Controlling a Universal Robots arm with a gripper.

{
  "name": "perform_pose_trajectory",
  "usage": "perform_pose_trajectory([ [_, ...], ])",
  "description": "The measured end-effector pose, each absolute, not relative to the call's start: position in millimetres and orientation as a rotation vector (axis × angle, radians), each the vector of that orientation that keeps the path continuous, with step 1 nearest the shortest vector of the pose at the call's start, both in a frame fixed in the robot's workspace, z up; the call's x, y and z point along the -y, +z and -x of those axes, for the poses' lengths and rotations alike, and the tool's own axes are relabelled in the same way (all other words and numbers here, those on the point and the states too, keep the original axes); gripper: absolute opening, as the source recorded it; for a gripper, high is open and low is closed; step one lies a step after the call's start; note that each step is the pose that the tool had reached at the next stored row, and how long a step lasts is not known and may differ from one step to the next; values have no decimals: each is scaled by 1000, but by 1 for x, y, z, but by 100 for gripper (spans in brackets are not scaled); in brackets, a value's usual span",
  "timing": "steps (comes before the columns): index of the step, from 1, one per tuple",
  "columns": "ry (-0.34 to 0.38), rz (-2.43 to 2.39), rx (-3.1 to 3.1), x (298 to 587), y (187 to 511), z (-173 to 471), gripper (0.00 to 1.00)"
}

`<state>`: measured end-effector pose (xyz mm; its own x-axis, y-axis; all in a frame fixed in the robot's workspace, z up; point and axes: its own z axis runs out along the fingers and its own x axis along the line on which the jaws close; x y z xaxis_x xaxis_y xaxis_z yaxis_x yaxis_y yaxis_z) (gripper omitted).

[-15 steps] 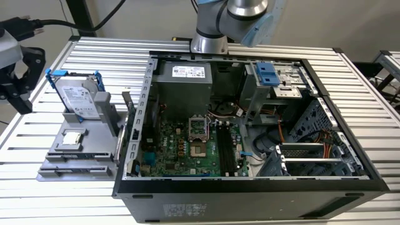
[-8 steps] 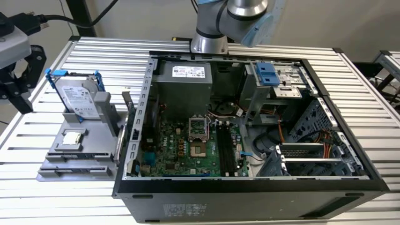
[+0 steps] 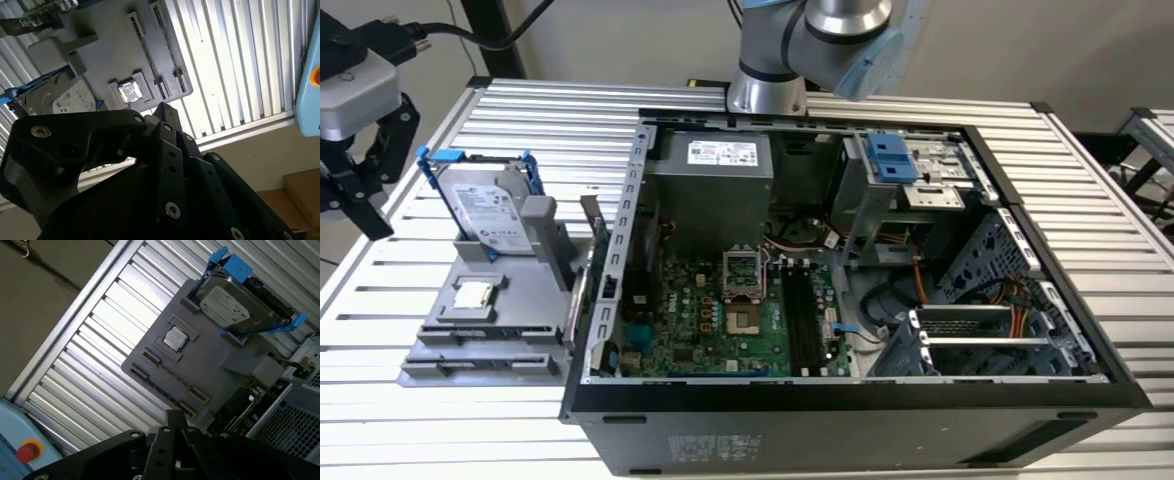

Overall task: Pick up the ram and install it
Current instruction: 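Pick up the ram and move it above insertion slot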

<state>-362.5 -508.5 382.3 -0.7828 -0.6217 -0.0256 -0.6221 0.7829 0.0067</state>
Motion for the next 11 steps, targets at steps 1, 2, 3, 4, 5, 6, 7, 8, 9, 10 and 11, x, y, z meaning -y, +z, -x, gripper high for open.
perform_pose_trajectory([
  [1, 26, 1050, -2937, 508, 382, 363, 0],
  [2, 28, 1074, -2928, 508, 382, 363, 0],
  [3, 28, 1101, -2918, 508, 382, 363, 0],
  [4, 29, 1127, -2908, 508, 382, 362, 0],
  [5, 29, 1154, -2898, 508, 382, 363, 0],
  [6, 29, 1179, -2888, 508, 382, 363, 0],
  [7, 29, 1207, -2877, 508, 382, 363, 0],
  [8, 30, 1233, -2866, 508, 382, 363, 0],
  [9, 30, 1260, -2854, 508, 382, 363, 0],
  [10, 30, 1284, -2844, 508, 382, 363, 0],
  [11, 31, 1311, -2832, 508, 382, 363, 0],
])
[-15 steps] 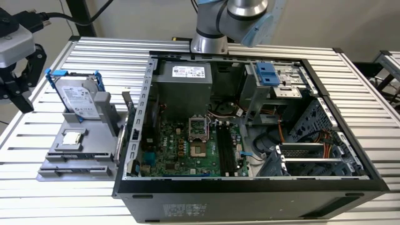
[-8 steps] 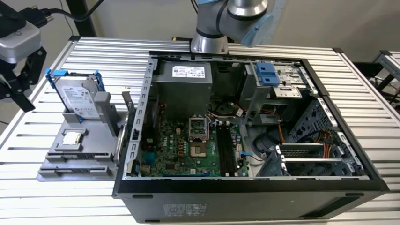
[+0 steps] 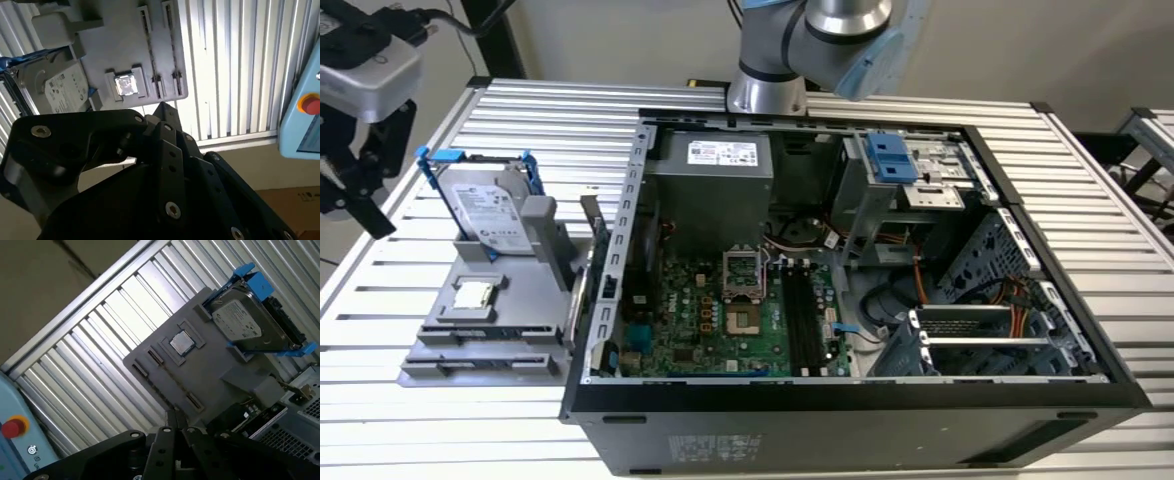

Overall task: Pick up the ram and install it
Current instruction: 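Pick up the ram and move it above insertion slot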

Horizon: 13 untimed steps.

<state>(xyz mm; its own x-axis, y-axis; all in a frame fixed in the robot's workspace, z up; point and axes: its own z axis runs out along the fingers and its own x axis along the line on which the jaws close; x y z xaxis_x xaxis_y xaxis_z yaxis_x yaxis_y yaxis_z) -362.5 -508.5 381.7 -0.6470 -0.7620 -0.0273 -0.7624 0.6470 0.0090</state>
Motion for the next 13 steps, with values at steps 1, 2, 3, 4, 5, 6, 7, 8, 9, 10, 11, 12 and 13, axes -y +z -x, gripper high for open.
perform_pose_trajectory([
  [1, 31, 1336, -2820, 508, 382, 363, 0],
  [2, 31, 1362, -2808, 508, 382, 363, 0],
  [3, 32, 1388, -2795, 508, 382, 363, 0],
  [4, 32, 1413, -2783, 508, 382, 363, 0],
  [5, 32, 1439, -2770, 508, 381, 363, 0],
  [6, 32, 1463, -2757, 508, 381, 363, 0],
  [7, 33, 1488, -2744, 508, 381, 363, 0],
  [8, 33, 1513, -2731, 508, 381, 363, 0],
  [9, 33, 1539, -2716, 508, 381, 363, 0],
  [10, 34, 1564, -2702, 508, 381, 363, 0],
  [11, 34, 1589, -2688, 508, 381, 363, 0],
  [12, 34, 1611, -2675, 508, 381, 363, 0],
  [13, 34, 1636, -2660, 508, 381, 363, 0],
])
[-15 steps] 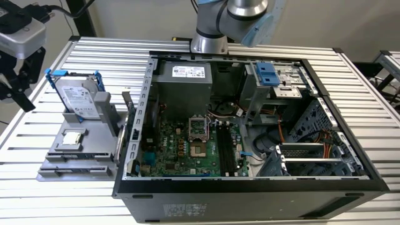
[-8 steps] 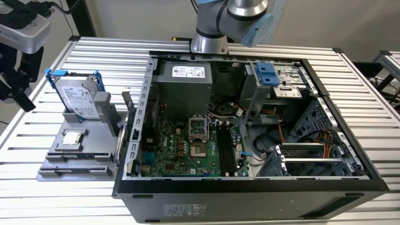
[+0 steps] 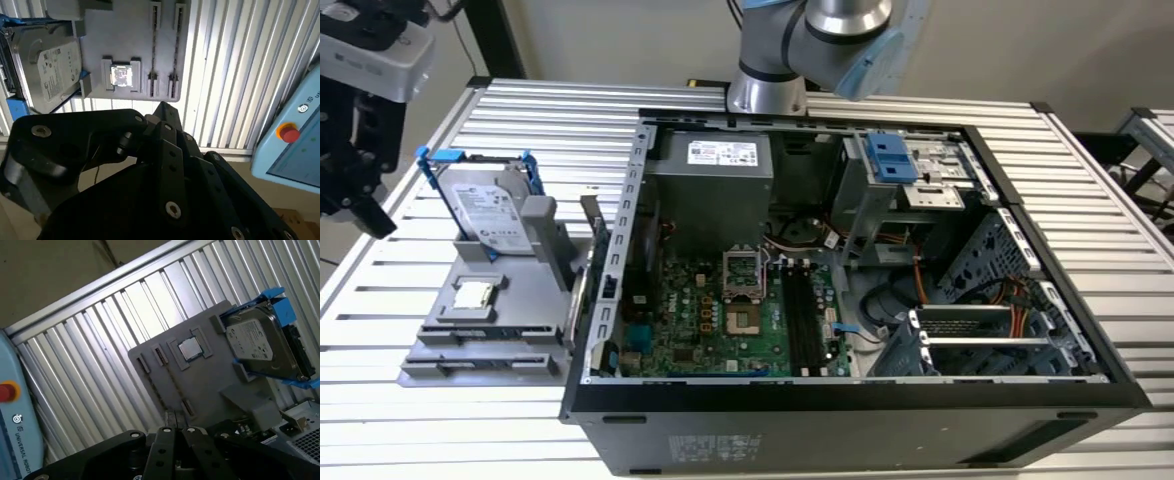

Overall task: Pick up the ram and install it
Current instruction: 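Pick up the ram and move it above insertion slot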

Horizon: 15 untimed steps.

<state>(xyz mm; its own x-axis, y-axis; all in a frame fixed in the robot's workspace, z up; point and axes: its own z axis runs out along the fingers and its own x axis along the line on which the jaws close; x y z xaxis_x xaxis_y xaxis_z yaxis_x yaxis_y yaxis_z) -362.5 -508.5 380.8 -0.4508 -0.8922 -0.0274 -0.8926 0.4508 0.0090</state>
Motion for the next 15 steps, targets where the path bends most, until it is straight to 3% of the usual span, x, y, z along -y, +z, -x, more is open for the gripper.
perform_pose_trajectory([
  [15, 38, 1984, -2415, 508, 380, 363, 0],
])
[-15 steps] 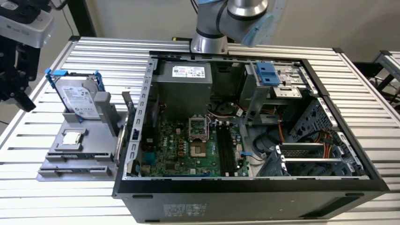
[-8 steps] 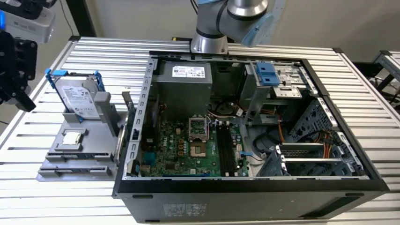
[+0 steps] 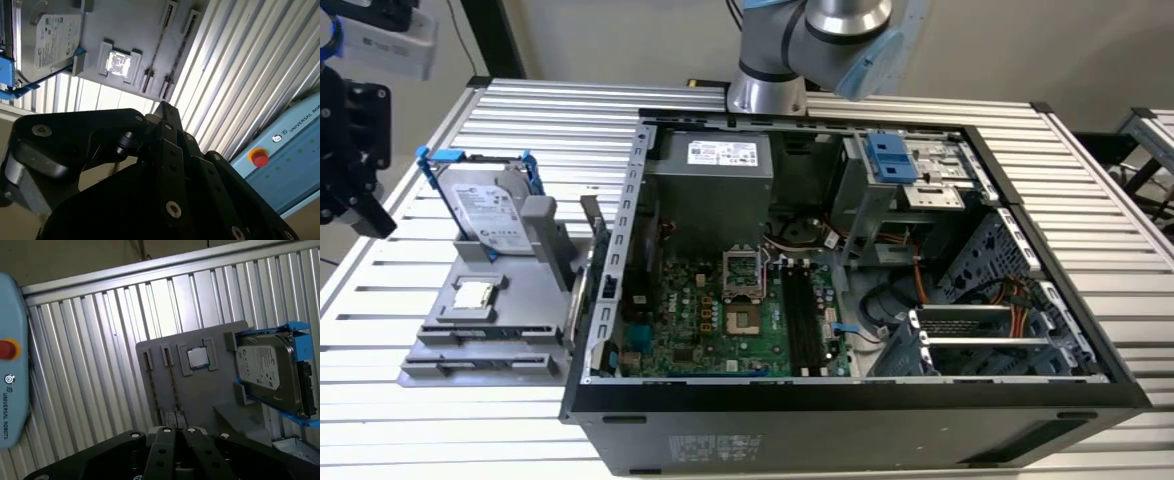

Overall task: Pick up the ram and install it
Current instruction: 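Pick up the ram and move it above insertion slot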

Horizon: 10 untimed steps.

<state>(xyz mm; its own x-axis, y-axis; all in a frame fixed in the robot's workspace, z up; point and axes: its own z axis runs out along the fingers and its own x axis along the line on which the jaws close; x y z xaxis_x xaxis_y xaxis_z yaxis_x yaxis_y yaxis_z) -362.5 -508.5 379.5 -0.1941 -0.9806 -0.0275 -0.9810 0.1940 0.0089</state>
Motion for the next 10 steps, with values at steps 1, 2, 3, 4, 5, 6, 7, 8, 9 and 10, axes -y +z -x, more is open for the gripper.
perform_pose_trajectory([
  [1, 38, 2007, -2397, 508, 379, 363, 0],
  [2, 39, 2030, -2378, 508, 379, 363, 0],
  [3, 39, 2052, -2359, 508, 379, 363, 0],
  [4, 39, 2073, -2341, 508, 379, 363, 0],
  [5, 39, 2093, -2323, 508, 379, 363, 0],
  [6, 39, 2114, -2305, 508, 379, 363, 0],
  [7, 40, 2136, -2285, 508, 379, 363, 0],
  [8, 40, 2157, -2265, 508, 379, 363, 0],
  [9, 40, 2177, -2246, 508, 379, 363, 0],
  [10, 40, 2197, -2226, 508, 379, 363, 0],
])
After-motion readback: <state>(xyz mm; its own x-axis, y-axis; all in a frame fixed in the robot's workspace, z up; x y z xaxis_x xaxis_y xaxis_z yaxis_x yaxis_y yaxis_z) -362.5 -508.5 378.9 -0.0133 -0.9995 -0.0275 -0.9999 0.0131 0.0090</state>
